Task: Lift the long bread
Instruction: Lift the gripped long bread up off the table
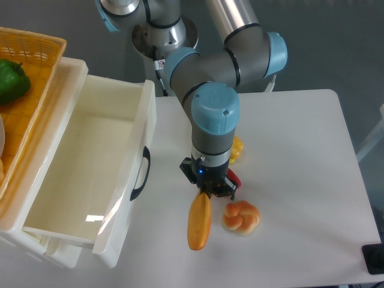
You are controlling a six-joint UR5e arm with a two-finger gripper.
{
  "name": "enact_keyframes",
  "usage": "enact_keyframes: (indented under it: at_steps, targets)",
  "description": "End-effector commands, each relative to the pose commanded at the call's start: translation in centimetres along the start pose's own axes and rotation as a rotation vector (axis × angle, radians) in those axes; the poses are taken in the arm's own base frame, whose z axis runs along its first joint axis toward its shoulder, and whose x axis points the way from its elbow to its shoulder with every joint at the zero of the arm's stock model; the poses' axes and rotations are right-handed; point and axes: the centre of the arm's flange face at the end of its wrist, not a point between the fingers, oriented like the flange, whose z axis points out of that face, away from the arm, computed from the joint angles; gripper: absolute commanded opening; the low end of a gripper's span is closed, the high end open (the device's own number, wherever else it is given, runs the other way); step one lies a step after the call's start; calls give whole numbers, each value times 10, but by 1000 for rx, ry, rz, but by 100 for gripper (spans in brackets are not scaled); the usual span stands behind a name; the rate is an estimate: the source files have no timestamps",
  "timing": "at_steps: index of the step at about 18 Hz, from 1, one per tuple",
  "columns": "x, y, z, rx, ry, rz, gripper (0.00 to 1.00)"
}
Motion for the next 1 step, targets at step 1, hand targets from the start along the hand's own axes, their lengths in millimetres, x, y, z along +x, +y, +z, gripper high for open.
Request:
enact_keyframes:
  at_steps: [1]
  targets:
    - [0,0,0,-1,-1,0,0]
